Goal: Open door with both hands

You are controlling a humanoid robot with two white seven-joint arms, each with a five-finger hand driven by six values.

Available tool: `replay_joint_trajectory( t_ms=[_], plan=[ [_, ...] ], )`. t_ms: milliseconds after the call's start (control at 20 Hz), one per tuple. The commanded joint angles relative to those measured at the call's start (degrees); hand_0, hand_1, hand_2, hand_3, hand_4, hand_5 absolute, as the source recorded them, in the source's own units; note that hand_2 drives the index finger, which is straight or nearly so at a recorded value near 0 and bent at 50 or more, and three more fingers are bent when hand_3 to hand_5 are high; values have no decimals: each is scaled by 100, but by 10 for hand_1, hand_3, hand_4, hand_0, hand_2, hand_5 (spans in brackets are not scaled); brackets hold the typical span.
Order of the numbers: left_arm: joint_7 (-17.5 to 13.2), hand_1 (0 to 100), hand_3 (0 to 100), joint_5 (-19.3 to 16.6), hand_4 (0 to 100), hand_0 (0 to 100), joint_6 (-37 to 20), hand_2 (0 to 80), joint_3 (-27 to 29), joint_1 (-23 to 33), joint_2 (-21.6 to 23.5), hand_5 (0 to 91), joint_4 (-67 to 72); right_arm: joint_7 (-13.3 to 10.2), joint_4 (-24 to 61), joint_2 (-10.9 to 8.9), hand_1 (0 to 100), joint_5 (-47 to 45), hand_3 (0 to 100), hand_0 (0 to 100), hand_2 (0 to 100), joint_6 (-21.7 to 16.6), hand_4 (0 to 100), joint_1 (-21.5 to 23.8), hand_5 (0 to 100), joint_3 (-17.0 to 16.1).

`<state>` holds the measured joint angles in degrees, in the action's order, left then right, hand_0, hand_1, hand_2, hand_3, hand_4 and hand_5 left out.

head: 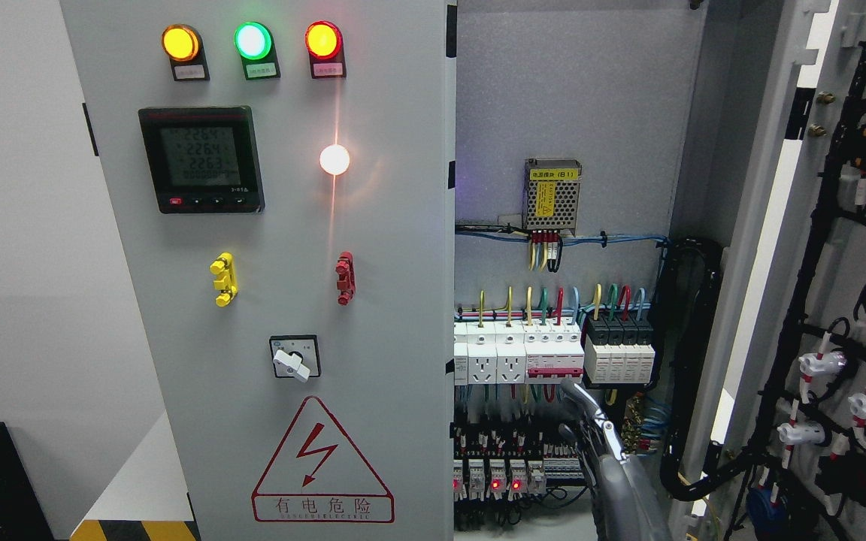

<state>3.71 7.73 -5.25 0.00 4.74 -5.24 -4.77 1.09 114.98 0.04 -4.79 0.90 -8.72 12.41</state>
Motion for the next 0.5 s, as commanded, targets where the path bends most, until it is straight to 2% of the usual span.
replay_joint_trajectory(
  t_ms=[0, 450],
  plan=[
    [-1, 0, 0, 0, 0, 0, 7, 0, -193, 0, -4, 0, 3, 5, -555, 57, 0, -4, 0, 191, 0, 234, 0, -797, 0, 156],
    [-1, 0, 0, 0, 0, 0, -2, 0, -193, 0, -4, 0, -6, 67, -1381, 57, 0, -4, 0, 191, 0, 595, 0, -1729, 0, 104]
  ],
)
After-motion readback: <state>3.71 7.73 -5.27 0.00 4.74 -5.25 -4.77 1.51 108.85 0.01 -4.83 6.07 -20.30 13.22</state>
